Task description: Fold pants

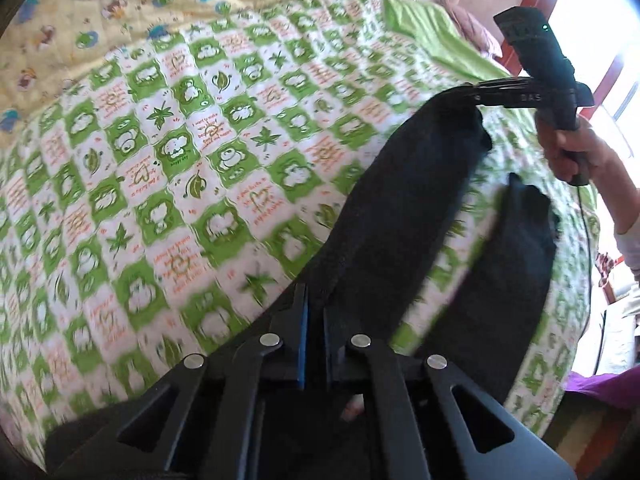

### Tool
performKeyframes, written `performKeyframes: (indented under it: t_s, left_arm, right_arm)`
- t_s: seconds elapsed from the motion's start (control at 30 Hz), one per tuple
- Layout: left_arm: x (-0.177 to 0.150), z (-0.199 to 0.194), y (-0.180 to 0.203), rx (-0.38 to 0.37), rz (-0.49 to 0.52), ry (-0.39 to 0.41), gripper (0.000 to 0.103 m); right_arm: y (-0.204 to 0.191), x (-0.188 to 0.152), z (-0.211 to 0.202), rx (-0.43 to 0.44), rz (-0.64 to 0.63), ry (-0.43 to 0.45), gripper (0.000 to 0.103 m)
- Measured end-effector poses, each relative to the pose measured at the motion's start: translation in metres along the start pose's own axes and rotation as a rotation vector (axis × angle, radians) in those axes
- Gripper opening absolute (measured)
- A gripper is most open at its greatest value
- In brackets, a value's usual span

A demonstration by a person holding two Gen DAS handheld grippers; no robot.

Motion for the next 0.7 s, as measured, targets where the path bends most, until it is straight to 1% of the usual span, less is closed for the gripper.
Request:
performKeyframes:
  t_s: [0.1, 0.2, 0.23, 0.33, 0.47, 0.5, 0.6, 0.7]
  left_arm:
    - [-0.017, -0.024, 0.017, -0.007, -0.012, 0.033, 0.004]
    - [-0.031, -0.036, 0.037, -0.018, -0.035, 0.056, 0.004]
    - [-0.036, -0.040, 0.043, -0.022, -0.041, 0.061, 0.004]
    - [-0.051, -0.048, 0.060, -0.032, -0.049, 0.071, 0.004]
    - [-0.070, -0.051, 0.074, -0.063, -0.074, 0.077, 0.004]
    - [-0.074, -0.051, 0.077, -0.068, -0.078, 0.078, 0.004]
    - [-0.085, -0.051, 0.085, -0.091, -0.099, 0.082, 0.004]
    - [-0.093, -0.052, 0.094, -0.112, -0.103, 0.082, 0.004]
  right_arm:
    - [-0.011, -0.003, -0.014, -0.004, -0.069, 0.019, 0.009]
    - [-0.024, -0.013, -0.031, 0.016, -0.130, 0.057, 0.009]
    - [-0.030, -0.020, -0.040, 0.038, -0.156, 0.073, 0.009]
    - [-0.043, -0.041, -0.058, 0.067, -0.226, 0.092, 0.009]
    - [-0.051, -0.072, -0.070, 0.086, -0.276, 0.062, 0.009]
    - [-0.053, -0.081, -0.071, 0.084, -0.293, 0.040, 0.009]
    - [-0.056, -0.105, -0.070, 0.056, -0.335, -0.010, 0.009]
    - [-0.057, -0.122, -0.073, 0.040, -0.356, -0.031, 0.009]
Point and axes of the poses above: each gripper's, at about its wrist camera, not at the fingertips, and z roughly the way its jaws point, y to its right, x to its top, the point moved 8 cm from there along z, roughly the way its jaws point, and after that the axes turned 1 degree about -z, right-handed, at the moved point
